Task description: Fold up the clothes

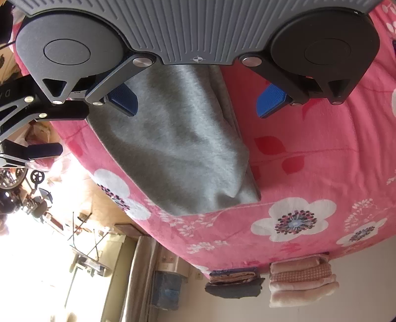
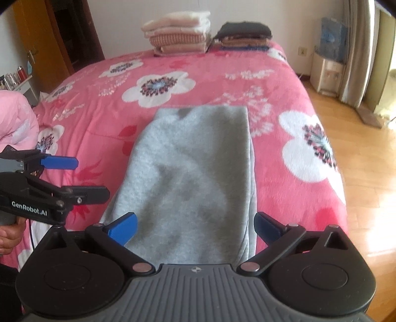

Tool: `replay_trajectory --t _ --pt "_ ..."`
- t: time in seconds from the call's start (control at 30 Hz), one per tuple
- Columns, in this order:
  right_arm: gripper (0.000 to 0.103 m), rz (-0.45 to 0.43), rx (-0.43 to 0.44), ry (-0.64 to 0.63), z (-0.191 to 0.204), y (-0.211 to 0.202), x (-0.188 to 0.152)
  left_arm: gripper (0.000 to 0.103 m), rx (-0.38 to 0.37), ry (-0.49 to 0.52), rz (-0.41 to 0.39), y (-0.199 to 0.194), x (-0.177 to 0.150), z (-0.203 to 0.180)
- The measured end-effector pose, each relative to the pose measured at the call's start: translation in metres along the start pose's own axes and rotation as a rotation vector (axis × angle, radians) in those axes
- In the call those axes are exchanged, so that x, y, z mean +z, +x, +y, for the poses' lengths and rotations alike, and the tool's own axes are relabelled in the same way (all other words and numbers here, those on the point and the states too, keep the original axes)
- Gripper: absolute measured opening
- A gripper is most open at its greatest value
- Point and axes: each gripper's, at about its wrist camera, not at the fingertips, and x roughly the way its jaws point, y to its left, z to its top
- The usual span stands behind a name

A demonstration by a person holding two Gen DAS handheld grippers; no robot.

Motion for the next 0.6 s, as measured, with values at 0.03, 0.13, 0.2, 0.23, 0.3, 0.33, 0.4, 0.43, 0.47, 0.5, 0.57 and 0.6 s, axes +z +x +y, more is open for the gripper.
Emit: replay_trajectory --t 0.03,0.13,0.2,0.23,0.3,0.33,0.4,0.43,0.47,0.5,0.57,0.6 --pt "0.102 -0.010 -0.005 -0.007 0.001 -0.001 0.000 0.103 0.003 -0.003 -0.005 -0.001 0.001 0.000" --pt "0.102 -0.028 -0.016 -0.026 0.005 -0.002 0.001 0.103 0.014 -0.013 -0.017 -0.004 0.002 -0.001" --pt "0.102 -0.033 -0.020 -0.040 0.008 -0.003 0.000 0.103 0.033 -0.001 -0.021 -0.004 0.002 -0.004" --pt "0.102 -0.033 -0.024 -0.046 0.009 -0.003 0.001 0.103 0.042 0.010 -0.020 -0.004 0.002 -0.006" --pt "0.102 -0.031 -0.035 -0.060 0.010 -0.003 0.001 0.103 0.037 0.030 -0.013 -0.004 0.001 -0.009" --pt "0.102 -0.030 -0.041 -0.067 0.011 -0.003 0.002 0.103 0.025 0.035 -0.007 -0.004 0.000 -0.010" --pt "0.102 -0.028 -0.052 -0.080 0.012 -0.003 0.003 0.103 0.014 0.035 0.002 -0.004 0.000 -0.011" --pt "0.102 -0.026 -0.058 -0.087 0.013 -0.003 0.003 0.103 0.024 0.031 0.001 -0.004 0.000 -0.012" --pt "0.102 -0.025 -0.064 -0.094 0.014 -0.003 0.003 0.103 0.034 0.028 -0.001 -0.004 0.000 -0.012" --pt "0.102 -0.024 -0.069 -0.101 0.015 -0.002 0.004 0.103 0.045 0.026 -0.004 -0.005 0.000 -0.013" --pt "0.102 -0.021 -0.078 -0.104 0.014 -0.002 0.005 0.103 0.057 0.012 0.000 -0.005 0.000 -0.012" --pt "0.102 -0.017 -0.078 -0.102 0.014 -0.002 0.004 0.103 0.062 0.003 0.005 -0.004 0.000 -0.011"
